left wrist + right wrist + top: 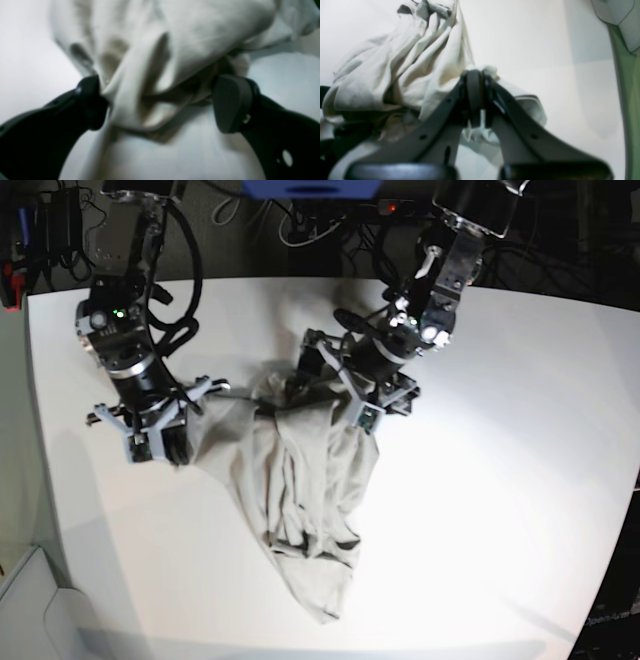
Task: Layout the t-shirt on the table in an organized manner, then fold the t-shirt properly
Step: 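Grasp the bunched shirt with the left gripper beside the right gripper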
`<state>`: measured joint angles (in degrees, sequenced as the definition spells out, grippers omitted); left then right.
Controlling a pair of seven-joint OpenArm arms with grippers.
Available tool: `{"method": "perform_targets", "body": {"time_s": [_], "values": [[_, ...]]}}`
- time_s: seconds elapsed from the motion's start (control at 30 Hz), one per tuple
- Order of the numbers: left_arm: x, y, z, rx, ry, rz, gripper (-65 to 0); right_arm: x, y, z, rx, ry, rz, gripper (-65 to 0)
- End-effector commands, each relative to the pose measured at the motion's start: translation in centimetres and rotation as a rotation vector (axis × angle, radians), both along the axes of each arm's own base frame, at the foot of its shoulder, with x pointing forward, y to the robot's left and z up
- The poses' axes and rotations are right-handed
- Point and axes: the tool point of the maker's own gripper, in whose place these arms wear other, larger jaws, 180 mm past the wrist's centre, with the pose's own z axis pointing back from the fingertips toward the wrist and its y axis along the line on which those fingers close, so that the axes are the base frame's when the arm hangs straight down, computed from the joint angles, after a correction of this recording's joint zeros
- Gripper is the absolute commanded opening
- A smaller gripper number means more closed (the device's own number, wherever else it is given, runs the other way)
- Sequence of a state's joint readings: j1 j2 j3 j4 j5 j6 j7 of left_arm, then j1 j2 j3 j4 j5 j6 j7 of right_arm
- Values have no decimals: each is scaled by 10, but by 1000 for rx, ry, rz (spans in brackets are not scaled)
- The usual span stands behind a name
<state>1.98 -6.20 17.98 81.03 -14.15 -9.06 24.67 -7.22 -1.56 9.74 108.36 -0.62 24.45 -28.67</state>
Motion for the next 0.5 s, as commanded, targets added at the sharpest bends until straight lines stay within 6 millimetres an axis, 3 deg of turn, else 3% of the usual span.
{"method": "perform_targets", "body": {"time_s": [0.0,0.23,0.47], "values": [[8,-2,7,-11,-31,-4,-28,8,0,21,5,-75,3,-650],[13,15,-5,27,-7,7,-27,15,-22,31,-15,-103,-45,-650],[15,18,-5,34,-12,7,-54,15,-24,32,-17,-105,-50,-650]]}}
